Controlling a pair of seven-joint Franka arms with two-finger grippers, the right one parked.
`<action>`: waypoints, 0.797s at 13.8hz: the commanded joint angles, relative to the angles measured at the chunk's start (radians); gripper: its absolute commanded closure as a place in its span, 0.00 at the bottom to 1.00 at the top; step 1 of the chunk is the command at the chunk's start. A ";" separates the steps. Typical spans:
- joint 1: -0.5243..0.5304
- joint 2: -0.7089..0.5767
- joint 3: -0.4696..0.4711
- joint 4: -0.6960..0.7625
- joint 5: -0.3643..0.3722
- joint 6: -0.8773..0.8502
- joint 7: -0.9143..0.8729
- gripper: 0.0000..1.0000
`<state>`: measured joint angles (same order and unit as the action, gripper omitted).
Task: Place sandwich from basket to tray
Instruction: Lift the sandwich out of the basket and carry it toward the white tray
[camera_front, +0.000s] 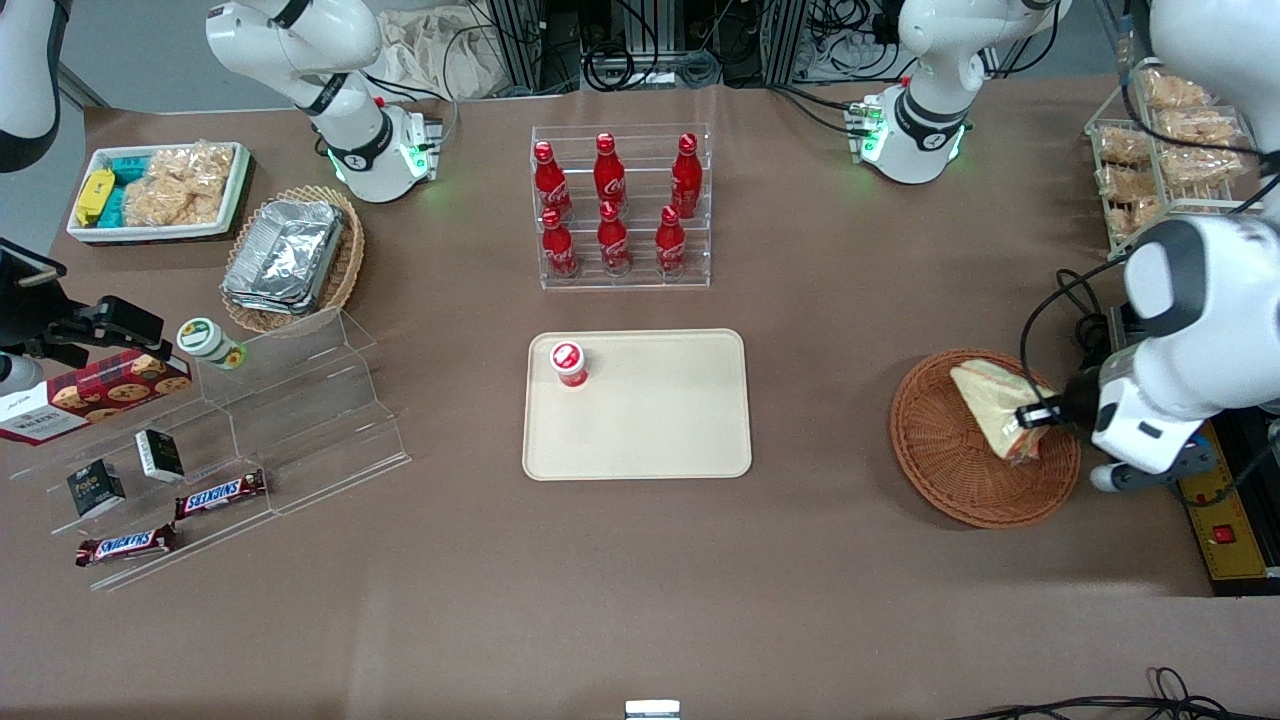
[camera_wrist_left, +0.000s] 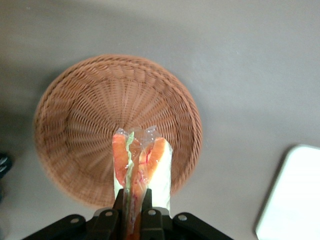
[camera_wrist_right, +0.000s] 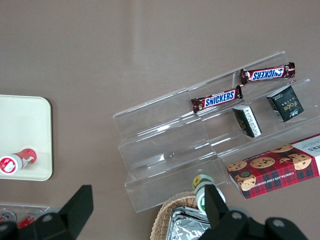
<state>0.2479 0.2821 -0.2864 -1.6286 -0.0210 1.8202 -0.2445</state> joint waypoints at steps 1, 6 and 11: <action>-0.001 0.019 -0.031 0.250 -0.002 -0.275 0.019 0.87; -0.002 -0.010 -0.118 0.487 -0.010 -0.586 0.028 0.87; -0.005 -0.090 -0.324 0.506 -0.013 -0.622 -0.120 0.87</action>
<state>0.2422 0.2047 -0.5284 -1.1269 -0.0256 1.2160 -0.2712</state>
